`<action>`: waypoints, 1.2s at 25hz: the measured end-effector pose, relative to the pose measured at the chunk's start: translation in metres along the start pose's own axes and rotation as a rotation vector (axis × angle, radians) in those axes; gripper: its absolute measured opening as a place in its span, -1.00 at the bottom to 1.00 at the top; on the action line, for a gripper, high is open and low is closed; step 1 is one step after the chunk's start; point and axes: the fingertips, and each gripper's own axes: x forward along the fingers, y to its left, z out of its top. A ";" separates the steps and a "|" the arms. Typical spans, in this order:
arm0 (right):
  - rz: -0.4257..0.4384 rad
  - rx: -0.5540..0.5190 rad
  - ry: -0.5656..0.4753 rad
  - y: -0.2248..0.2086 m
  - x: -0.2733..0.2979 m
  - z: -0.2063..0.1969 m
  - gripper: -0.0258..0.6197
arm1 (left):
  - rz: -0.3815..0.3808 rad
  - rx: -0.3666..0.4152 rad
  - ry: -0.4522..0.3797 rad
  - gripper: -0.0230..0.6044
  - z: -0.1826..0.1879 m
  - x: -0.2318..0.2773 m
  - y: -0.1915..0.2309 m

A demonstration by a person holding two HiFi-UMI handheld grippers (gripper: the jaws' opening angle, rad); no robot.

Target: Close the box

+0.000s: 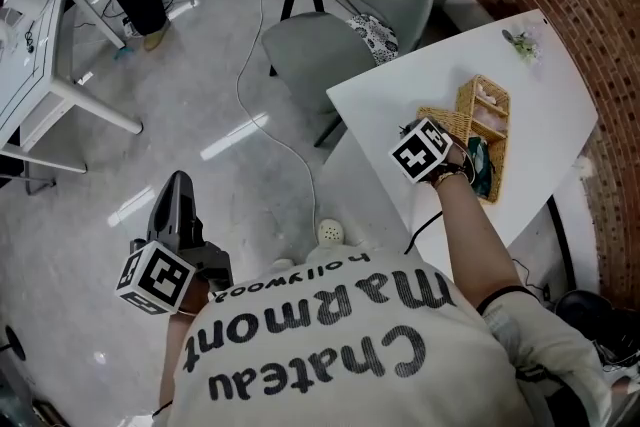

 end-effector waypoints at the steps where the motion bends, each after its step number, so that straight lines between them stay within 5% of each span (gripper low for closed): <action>1: -0.004 0.024 -0.013 -0.002 -0.004 0.001 -0.84 | -0.006 0.002 -0.001 -0.92 0.001 -0.001 -0.001; 23: -0.127 0.510 -0.355 -0.035 -0.117 -0.013 -0.84 | -0.167 0.028 0.047 -0.92 0.010 0.008 -0.030; 30: -0.201 0.554 -0.398 -0.046 -0.155 -0.032 -0.84 | -0.238 0.045 0.079 -0.92 0.004 0.015 -0.050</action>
